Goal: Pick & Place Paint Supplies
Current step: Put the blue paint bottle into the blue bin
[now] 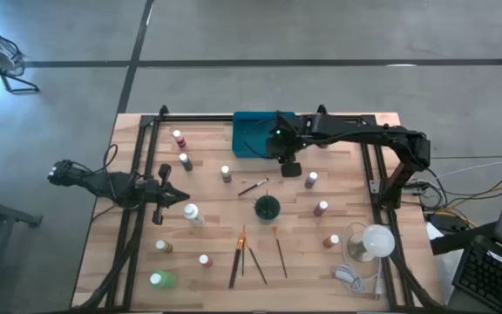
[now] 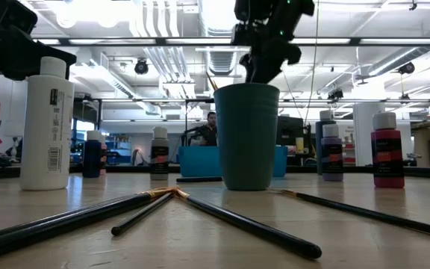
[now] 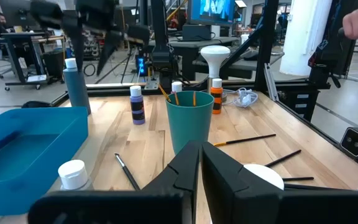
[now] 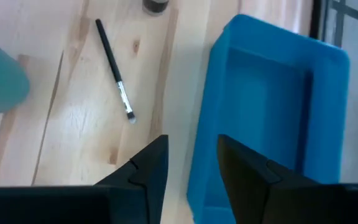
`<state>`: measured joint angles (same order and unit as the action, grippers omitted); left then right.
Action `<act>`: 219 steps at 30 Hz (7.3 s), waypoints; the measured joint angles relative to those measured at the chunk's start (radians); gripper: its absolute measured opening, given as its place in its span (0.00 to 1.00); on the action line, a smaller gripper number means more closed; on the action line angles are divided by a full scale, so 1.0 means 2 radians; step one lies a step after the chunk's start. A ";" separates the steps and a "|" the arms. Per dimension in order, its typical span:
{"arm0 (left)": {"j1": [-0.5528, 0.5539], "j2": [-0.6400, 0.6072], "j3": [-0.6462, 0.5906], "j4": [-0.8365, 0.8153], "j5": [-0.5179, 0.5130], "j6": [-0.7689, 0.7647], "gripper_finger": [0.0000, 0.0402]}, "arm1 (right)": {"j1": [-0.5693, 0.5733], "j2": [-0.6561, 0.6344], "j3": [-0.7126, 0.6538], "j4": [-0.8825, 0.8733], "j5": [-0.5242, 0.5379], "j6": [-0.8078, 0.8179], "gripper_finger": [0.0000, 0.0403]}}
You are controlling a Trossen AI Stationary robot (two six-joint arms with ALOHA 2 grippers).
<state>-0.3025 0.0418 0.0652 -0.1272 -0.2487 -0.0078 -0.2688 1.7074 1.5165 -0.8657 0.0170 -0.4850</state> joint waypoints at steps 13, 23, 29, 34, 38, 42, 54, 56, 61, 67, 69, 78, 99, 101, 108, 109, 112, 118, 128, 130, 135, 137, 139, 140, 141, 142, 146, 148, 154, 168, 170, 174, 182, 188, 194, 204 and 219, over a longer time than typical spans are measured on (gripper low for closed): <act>0.000 0.000 0.000 0.000 0.000 0.000 0.06 | 0.000 -0.071 0.027 -0.060 0.028 0.080 0.38; 0.000 0.000 0.000 0.000 0.000 0.000 0.06 | 0.000 -0.111 0.025 -0.104 0.046 0.142 0.45; 0.000 0.000 0.000 0.000 0.000 0.000 0.06 | 0.000 -0.137 0.011 -0.108 0.046 0.181 0.46; 0.000 0.000 0.000 0.000 0.000 0.000 0.06 | 0.000 -0.156 -0.016 -0.158 0.045 0.250 0.44; 0.000 0.000 0.000 0.000 0.000 0.000 0.06 | 0.000 -0.174 -0.056 -0.172 0.045 0.300 0.43; 0.000 0.000 0.000 0.000 0.000 0.000 0.06 | 0.000 -0.188 -0.090 -0.171 0.044 0.326 0.43; 0.000 0.000 0.000 0.000 0.000 0.000 0.06 | -0.160 -0.190 -0.079 -0.183 0.008 0.349 0.53; 0.000 0.000 0.000 0.000 0.000 0.000 0.06 | -0.197 -0.178 -0.068 -0.196 -0.007 0.348 0.53; 0.000 0.000 0.000 0.000 0.000 0.000 0.06 | -0.267 -0.146 -0.051 -0.235 -0.037 0.329 0.50; 0.000 0.000 0.000 0.000 0.000 0.000 0.06 | -0.293 -0.113 -0.027 -0.234 -0.029 0.306 0.48; 0.000 0.000 0.000 0.000 0.000 0.000 0.06 | -0.294 -0.100 -0.016 -0.235 -0.022 0.303 0.50; 0.000 0.000 0.000 0.000 0.000 0.000 0.06 | -0.294 -0.050 0.007 -0.246 -0.019 0.294 0.62; 0.000 0.000 0.000 0.000 0.000 0.000 0.06 | -0.313 -0.006 0.006 -0.223 0.017 0.280 0.54; 0.000 0.000 0.000 0.000 0.000 0.000 0.06 | -0.313 -0.004 0.006 -0.223 0.017 0.280 0.54; 0.000 0.000 0.000 0.000 0.000 0.000 0.06 | -0.312 -0.001 0.006 -0.236 0.015 0.280 0.50; 0.000 0.000 0.000 0.000 0.000 0.000 0.06 | -0.312 -0.001 0.006 -0.241 0.015 0.280 0.50; 0.000 0.000 0.000 0.000 0.000 0.000 0.06 | -0.312 -0.001 0.006 -0.246 0.015 0.278 0.48; 0.000 0.000 0.000 0.000 0.000 0.000 0.06 | -0.312 -0.001 0.006 -0.244 0.014 0.277 0.45; 0.000 0.000 0.000 0.000 0.000 0.000 0.06 | -0.312 -0.001 0.000 -0.240 0.014 0.276 0.37; 0.000 0.000 0.000 0.000 0.000 0.000 0.06 | -0.312 -0.001 -0.003 -0.239 0.012 0.276 0.35; 0.000 0.000 0.000 0.000 0.000 0.000 0.06 | -0.312 -0.003 -0.013 -0.233 0.012 0.267 0.33; 0.000 0.000 0.000 0.000 0.000 0.000 0.06 | -0.312 -0.003 -0.013 -0.231 0.012 0.267 0.32; 0.000 0.000 0.000 0.000 0.000 0.000 0.06 | -0.312 -0.003 -0.012 -0.231 0.012 0.267 0.32; 0.000 0.000 0.000 0.000 0.000 0.000 0.06 | -0.312 -0.003 -0.011 -0.232 0.012 0.267 0.32; 0.000 0.000 0.000 0.000 0.000 0.000 0.06 | -0.312 -0.003 -0.011 -0.232 0.012 0.267 0.32; 0.000 0.000 0.000 0.000 0.000 0.000 0.06 | -0.312 -0.003 -0.010 -0.232 0.012 0.267 0.32; 0.000 0.000 0.000 0.000 0.000 0.000 0.06 | -0.312 -0.003 -0.010 -0.232 0.012 0.265 0.30; 0.000 0.000 0.000 0.000 0.000 0.000 0.06 | -0.312 -0.005 -0.010 -0.232 0.012 0.265 0.29; 0.000 0.000 0.000 0.000 0.000 0.000 0.06 | -0.312 -0.016 -0.012 -0.232 0.017 0.263 0.29; 0.000 0.000 0.000 0.000 0.000 0.000 0.06 | -0.304 -0.033 0.036 -0.251 -0.030 0.263 0.29; 0.000 0.000 0.000 0.000 0.000 0.000 0.06 | -0.303 -0.033 0.065 -0.259 -0.031 0.261 0.29; 0.000 0.000 0.000 0.000 0.000 0.000 0.06 | -0.303 -0.034 0.129 -0.269 -0.030 0.263 0.29; 0.000 0.000 0.000 0.000 0.000 0.000 0.06 | -0.294 -0.020 0.229 -0.273 -0.063 0.260 0.29; 0.000 0.000 0.000 0.000 0.000 0.000 0.06 | -0.275 0.051 0.309 -0.300 -0.065 0.236 0.29; 0.000 0.000 0.000 0.000 0.000 0.000 0.06 | -0.265 0.134 0.390 -0.355 -0.060 0.218 0.29; 0.000 0.000 0.000 0.000 0.000 0.000 0.06 | -0.252 0.200 0.416 -0.350 -0.061 0.205 0.29; 0.000 0.000 0.000 0.000 0.000 0.000 0.06 | -0.243 0.233 0.419 -0.318 -0.055 0.197 0.29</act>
<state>-0.3023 0.0418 0.0651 -0.1272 -0.2488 -0.0078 -0.7550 2.1738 2.3554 -1.5026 -0.0937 -0.0904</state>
